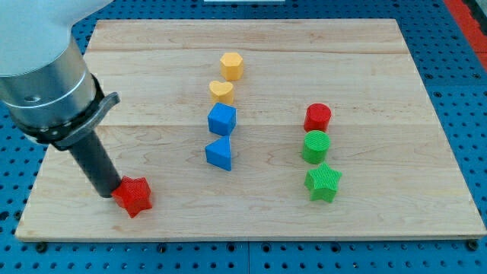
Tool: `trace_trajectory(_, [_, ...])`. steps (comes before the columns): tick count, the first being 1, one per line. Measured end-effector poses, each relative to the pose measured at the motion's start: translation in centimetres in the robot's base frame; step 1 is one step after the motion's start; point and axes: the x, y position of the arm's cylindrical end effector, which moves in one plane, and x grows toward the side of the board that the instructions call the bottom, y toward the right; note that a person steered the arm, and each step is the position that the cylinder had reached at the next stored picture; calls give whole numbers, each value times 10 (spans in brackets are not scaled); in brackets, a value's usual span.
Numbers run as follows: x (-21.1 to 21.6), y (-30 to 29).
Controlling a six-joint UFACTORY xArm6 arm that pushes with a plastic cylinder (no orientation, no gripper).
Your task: Push the red star into the green star
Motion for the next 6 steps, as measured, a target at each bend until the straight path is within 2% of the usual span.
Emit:
trace_trajectory(1, [9,4])
trace_trajectory(3, [13,145])
trace_trajectory(4, [16,178])
trace_trajectory(5, [23,144])
trace_trajectory(6, [23,172])
